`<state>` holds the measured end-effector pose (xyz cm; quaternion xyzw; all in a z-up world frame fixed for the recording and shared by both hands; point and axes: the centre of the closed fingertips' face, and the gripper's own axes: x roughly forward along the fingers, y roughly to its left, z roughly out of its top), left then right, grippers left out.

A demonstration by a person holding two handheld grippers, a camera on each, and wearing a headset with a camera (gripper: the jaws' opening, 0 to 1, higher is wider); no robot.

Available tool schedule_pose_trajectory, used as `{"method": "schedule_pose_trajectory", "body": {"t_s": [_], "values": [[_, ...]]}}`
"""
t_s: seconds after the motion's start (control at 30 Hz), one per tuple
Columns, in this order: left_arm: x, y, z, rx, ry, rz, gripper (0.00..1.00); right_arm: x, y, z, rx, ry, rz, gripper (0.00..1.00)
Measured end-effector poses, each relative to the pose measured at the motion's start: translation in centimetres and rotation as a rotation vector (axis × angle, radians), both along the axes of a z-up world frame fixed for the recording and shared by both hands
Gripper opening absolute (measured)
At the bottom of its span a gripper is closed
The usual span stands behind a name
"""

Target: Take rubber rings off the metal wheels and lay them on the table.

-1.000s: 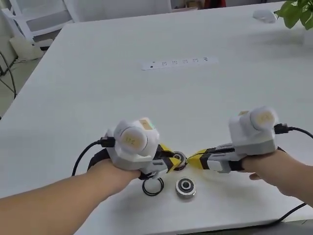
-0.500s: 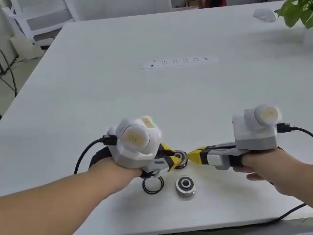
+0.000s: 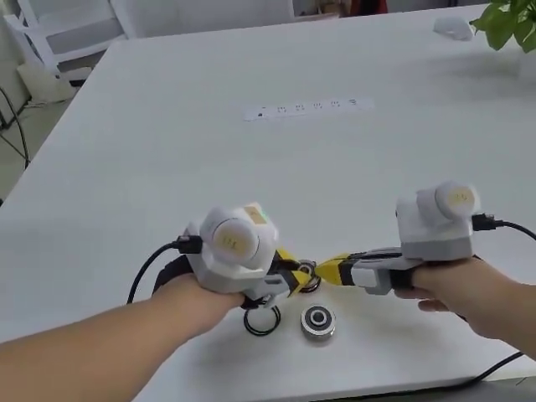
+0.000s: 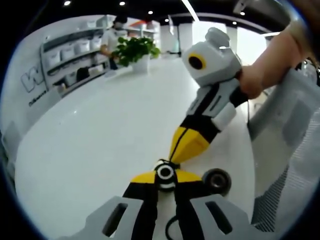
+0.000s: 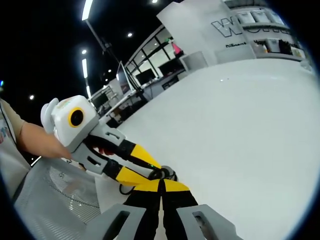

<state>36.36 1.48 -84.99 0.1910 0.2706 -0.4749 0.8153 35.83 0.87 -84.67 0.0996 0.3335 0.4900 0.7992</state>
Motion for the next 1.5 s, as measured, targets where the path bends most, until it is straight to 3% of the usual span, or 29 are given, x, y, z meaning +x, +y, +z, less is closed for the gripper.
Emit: {"method": "schedule_pose_trajectory", "body": {"t_s": [0.5,0.53,0.6,1.0,1.27,1.5], "values": [[-0.1,-0.1,0.0,0.003,-0.009,-0.01,0.12,-0.4,0.3,0.3,0.014,-0.013,0.035,0.0],[-0.1,-0.1,0.0,0.003,-0.009,-0.01,0.12,-0.5,0.5,0.6,0.038,0.0,0.036,0.0],[-0.1,-0.1,0.0,0.004,-0.01,-0.008,0.12,-0.9,0.9,0.7,0.024,-0.027,0.069,0.0],[-0.1,-0.1,-0.1,-0.006,-0.007,-0.002,0.12,-1.8,1.0,1.3,0.077,0.014,0.091,0.0],[-0.1,-0.1,0.0,-0.01,-0.005,0.0,0.13,-1.0,0.4,0.5,0.013,-0.017,0.047,0.0],[-0.1,-0.2,0.1,-0.019,0.015,-0.004,0.14,-0.9,0.3,0.6,0.008,-0.016,0.031,0.0]]}}
